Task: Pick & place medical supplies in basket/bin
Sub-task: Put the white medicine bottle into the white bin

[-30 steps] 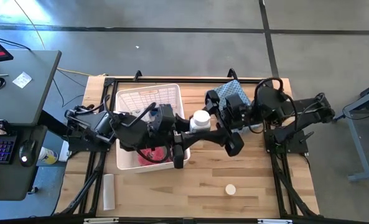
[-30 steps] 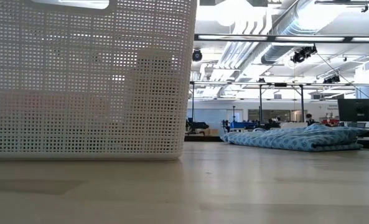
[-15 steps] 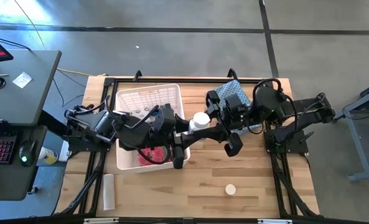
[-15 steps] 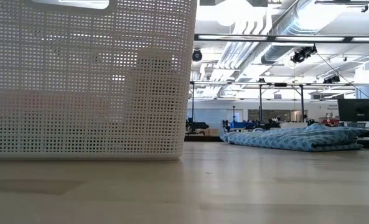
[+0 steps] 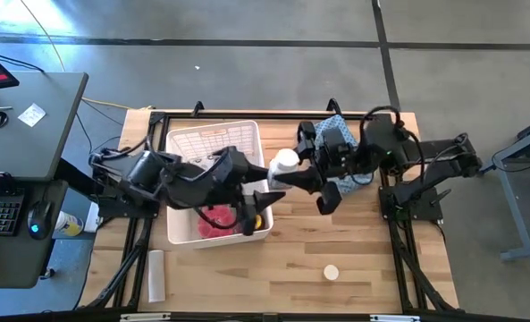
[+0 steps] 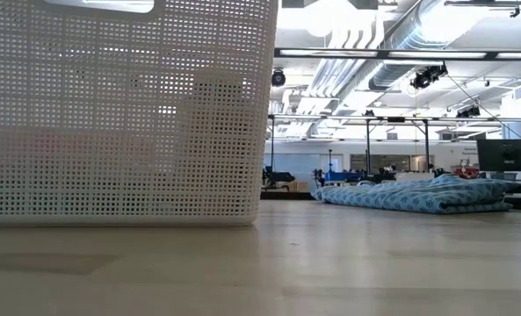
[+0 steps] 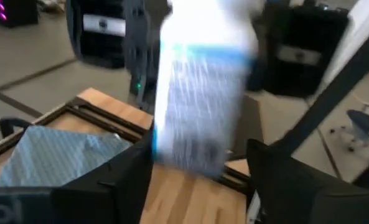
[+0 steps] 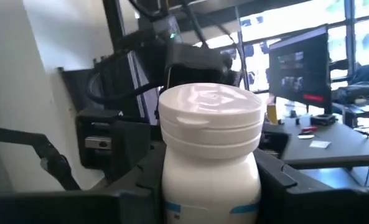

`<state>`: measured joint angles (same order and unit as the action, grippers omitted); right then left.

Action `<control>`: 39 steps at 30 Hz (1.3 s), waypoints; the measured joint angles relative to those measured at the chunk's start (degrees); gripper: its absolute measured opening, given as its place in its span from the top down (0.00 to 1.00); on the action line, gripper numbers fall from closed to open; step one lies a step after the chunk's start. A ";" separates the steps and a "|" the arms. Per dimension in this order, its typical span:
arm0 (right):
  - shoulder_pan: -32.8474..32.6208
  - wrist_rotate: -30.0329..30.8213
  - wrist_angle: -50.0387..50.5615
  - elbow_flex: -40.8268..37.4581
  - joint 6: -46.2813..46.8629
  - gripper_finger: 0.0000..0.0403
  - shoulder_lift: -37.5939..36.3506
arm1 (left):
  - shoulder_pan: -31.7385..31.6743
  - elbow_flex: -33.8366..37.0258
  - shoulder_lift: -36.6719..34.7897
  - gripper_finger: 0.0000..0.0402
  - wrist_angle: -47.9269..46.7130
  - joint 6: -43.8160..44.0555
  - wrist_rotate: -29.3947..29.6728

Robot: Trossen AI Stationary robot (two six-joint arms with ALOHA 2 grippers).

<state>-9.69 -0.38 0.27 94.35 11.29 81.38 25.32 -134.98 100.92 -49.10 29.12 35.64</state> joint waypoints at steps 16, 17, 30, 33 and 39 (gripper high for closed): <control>0.81 5.55 21.50 0.09 -3.80 0.66 0.05 | 0.14 -0.02 -9.61 0.16 -6.21 -4.21 3.45; 0.76 5.33 23.08 0.04 -3.80 0.66 0.15 | -0.12 -0.02 -9.52 0.17 -6.53 -5.94 2.63; 0.70 1.65 27.05 0.11 -3.68 0.65 0.28 | -8.74 -0.02 -4.56 0.18 -11.11 -12.33 -13.38; 0.70 1.57 27.86 0.09 -3.65 0.63 1.07 | -10.32 0.08 -4.17 0.11 -11.26 -12.37 -14.83; 0.70 0.98 27.03 0.06 -3.61 0.66 1.86 | -11.95 0.01 -2.31 0.02 -10.92 -12.36 -16.05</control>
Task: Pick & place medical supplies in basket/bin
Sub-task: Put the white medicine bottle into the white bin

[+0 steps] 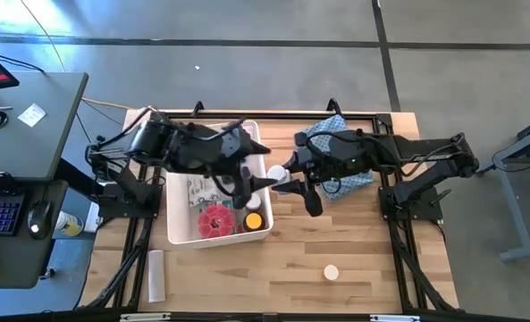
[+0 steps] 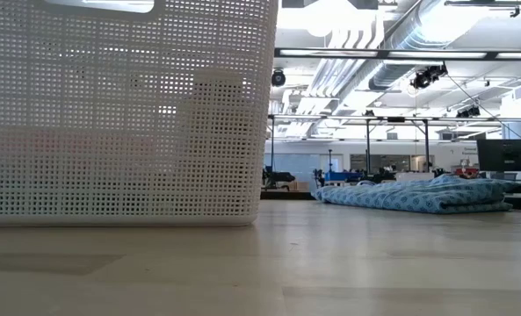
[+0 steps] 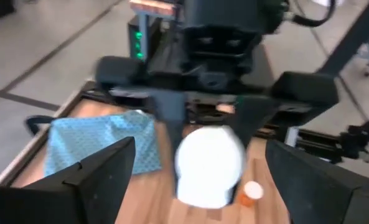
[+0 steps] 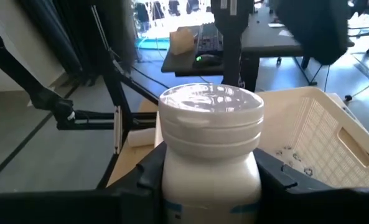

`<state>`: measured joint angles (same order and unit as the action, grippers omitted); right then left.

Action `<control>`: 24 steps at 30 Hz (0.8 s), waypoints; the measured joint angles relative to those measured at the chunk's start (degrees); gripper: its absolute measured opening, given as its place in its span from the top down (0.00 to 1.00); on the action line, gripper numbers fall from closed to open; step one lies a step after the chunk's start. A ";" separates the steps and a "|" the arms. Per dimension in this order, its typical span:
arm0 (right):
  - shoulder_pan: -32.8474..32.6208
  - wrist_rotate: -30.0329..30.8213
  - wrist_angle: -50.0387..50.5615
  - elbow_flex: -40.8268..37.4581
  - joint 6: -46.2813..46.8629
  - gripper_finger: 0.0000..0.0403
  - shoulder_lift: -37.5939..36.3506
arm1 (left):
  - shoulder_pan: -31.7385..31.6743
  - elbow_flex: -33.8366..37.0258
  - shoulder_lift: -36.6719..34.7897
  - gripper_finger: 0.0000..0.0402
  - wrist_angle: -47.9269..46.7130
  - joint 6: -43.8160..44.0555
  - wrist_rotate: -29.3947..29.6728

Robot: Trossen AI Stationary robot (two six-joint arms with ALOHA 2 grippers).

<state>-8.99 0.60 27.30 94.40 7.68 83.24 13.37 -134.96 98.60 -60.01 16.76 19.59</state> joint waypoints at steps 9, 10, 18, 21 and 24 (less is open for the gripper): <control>0.00 0.01 -1.18 -0.01 0.90 0.65 0.74 | -0.02 0.01 1.97 0.02 -2.73 0.01 -3.58; 0.00 0.03 -1.10 -0.01 1.03 0.65 0.78 | -0.15 0.01 2.14 0.01 -2.84 0.01 -3.62; 0.00 0.03 -0.45 -0.01 1.06 0.64 0.85 | -0.29 0.01 2.39 0.07 -2.32 0.19 -3.58; 0.00 0.03 0.45 -0.01 1.07 0.65 0.85 | -0.27 0.01 2.37 0.11 -1.84 0.20 -3.62; 0.00 0.03 0.73 -0.01 1.06 0.65 0.85 | -0.27 0.01 2.62 0.16 -1.87 0.21 -3.84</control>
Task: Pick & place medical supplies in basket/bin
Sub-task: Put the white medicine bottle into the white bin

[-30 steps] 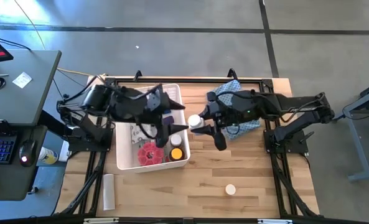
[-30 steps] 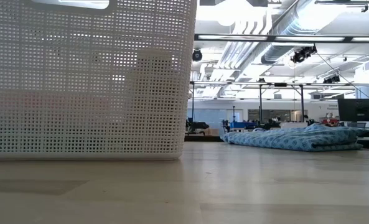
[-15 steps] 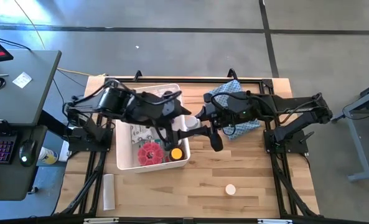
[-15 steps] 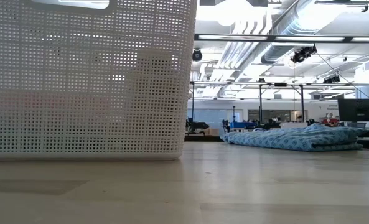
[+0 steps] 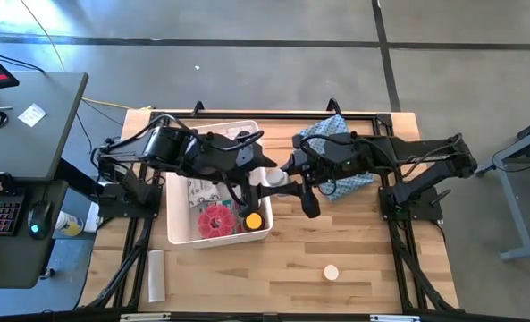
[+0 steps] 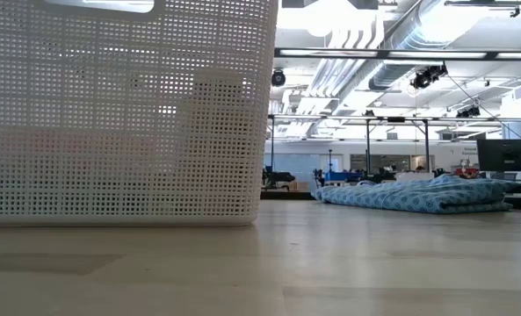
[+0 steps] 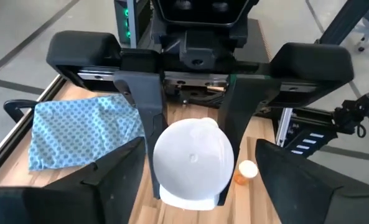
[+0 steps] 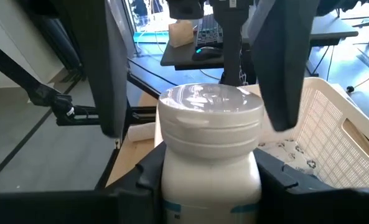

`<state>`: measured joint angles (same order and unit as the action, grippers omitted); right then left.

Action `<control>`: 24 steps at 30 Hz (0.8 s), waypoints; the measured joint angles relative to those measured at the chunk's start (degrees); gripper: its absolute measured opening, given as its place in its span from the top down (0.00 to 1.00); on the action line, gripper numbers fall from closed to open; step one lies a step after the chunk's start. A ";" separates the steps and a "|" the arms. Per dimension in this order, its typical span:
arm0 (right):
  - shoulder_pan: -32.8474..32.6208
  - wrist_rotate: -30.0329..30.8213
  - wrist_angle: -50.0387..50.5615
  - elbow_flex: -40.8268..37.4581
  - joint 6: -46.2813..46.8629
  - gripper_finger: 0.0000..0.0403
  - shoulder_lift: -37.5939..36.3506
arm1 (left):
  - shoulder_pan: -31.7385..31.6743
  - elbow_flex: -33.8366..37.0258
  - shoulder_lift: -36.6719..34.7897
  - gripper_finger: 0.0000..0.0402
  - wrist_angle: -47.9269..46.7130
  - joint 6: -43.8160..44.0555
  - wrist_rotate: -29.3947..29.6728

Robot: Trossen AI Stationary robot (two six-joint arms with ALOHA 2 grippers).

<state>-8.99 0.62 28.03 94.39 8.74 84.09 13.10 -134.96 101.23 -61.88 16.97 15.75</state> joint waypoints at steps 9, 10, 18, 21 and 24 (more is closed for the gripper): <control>-0.04 -0.30 1.25 -0.11 0.30 0.65 0.01 | 0.00 -0.04 1.82 0.34 -1.68 1.36 -2.44; -0.08 -0.56 1.31 -0.11 0.28 0.65 0.04 | 0.00 -0.04 2.00 0.37 -1.75 1.76 -2.79; -0.11 -1.39 2.97 -0.08 1.66 0.64 -0.02 | -0.02 -0.04 2.23 0.49 -1.35 3.82 -3.20; -0.11 -1.14 3.00 -0.07 1.63 0.64 -0.02 | -0.02 -0.04 2.23 0.48 -1.84 3.87 -3.26; -0.09 -1.14 3.16 -0.07 1.63 0.61 -0.02 | -0.02 -0.04 2.23 0.46 -2.13 4.34 -3.31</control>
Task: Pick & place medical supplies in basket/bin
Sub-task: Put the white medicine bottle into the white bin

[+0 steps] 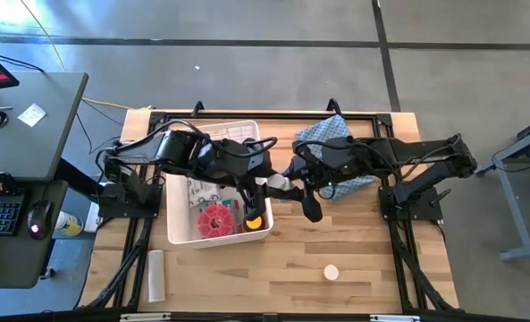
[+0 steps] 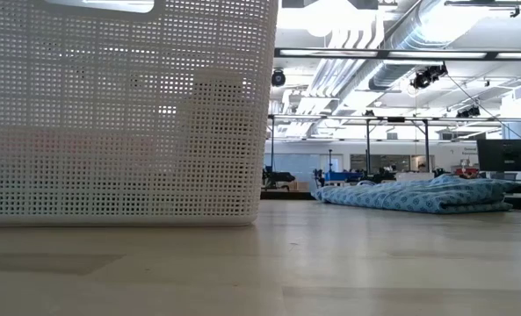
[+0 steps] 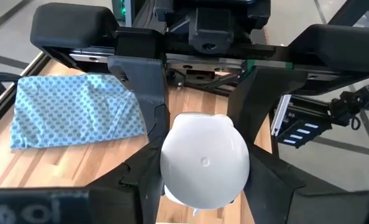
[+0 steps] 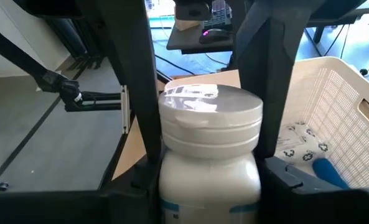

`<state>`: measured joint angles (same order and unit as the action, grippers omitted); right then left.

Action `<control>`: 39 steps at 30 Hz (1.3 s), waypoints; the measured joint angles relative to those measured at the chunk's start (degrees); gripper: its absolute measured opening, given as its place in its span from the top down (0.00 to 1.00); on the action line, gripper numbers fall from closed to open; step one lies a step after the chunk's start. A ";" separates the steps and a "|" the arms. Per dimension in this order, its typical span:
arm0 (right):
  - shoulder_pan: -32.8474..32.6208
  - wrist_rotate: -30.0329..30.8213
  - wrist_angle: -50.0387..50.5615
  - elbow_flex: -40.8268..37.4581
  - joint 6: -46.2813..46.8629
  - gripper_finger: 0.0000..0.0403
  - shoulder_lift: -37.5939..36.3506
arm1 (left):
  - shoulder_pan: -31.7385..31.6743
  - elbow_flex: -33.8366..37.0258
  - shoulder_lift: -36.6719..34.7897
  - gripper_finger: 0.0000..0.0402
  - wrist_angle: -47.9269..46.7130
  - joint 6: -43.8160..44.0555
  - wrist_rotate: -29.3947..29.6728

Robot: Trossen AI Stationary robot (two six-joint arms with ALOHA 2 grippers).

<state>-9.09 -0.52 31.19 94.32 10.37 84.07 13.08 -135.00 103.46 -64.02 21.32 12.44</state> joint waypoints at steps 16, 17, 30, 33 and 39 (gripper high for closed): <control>0.07 -1.16 11.67 0.13 0.13 0.46 -0.07 | 0.04 0.11 -2.93 0.49 -5.76 2.08 0.20; 0.09 -1.39 12.95 0.13 0.17 0.46 -0.07 | 0.04 0.11 -3.66 0.49 -5.50 2.33 0.73; 0.05 -7.14 23.79 0.02 3.58 0.48 -2.12 | 0.02 1.32 -8.83 0.49 -26.11 5.94 14.69; 0.05 -6.75 23.80 0.02 3.13 0.49 -3.20 | 0.00 4.82 -8.64 0.49 -23.42 3.24 17.42; 0.05 -1.60 23.90 0.02 2.95 0.52 -5.60 | -4.61 18.86 -9.86 0.49 -21.29 -0.55 13.45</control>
<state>-9.04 -2.12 55.09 94.35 13.33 78.47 8.48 -116.14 93.60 -85.30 20.77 25.89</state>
